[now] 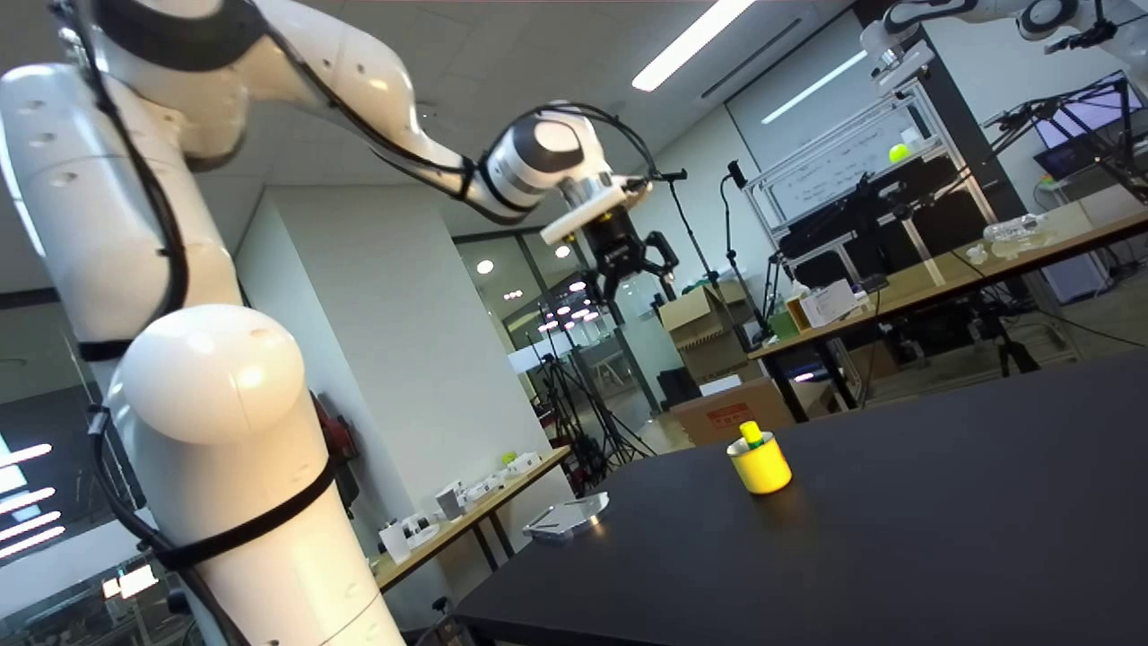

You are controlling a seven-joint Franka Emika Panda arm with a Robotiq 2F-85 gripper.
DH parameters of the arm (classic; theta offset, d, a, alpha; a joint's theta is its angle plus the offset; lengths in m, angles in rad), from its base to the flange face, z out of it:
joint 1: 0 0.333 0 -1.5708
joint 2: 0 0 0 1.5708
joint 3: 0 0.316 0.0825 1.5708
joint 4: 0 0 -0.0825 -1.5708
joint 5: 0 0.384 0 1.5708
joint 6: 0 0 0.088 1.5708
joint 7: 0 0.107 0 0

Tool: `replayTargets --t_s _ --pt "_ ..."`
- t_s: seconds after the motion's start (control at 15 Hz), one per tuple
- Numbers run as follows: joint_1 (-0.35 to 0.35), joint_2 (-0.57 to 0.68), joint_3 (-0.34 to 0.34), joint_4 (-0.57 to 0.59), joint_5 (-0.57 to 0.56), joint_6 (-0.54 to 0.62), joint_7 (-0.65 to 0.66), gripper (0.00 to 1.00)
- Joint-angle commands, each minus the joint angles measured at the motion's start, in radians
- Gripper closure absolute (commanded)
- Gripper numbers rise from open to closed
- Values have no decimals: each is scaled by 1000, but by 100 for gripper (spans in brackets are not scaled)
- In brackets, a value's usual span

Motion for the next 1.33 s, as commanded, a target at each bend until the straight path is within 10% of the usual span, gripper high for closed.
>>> replayTargets --t_s 0.0,0.53,1.27 --pt "-5 224 22 253 16 -22 -38 0" --pt "-31 496 92 436 53 238 -4 0" --pt "-37 635 122 474 23 283 -1 0"
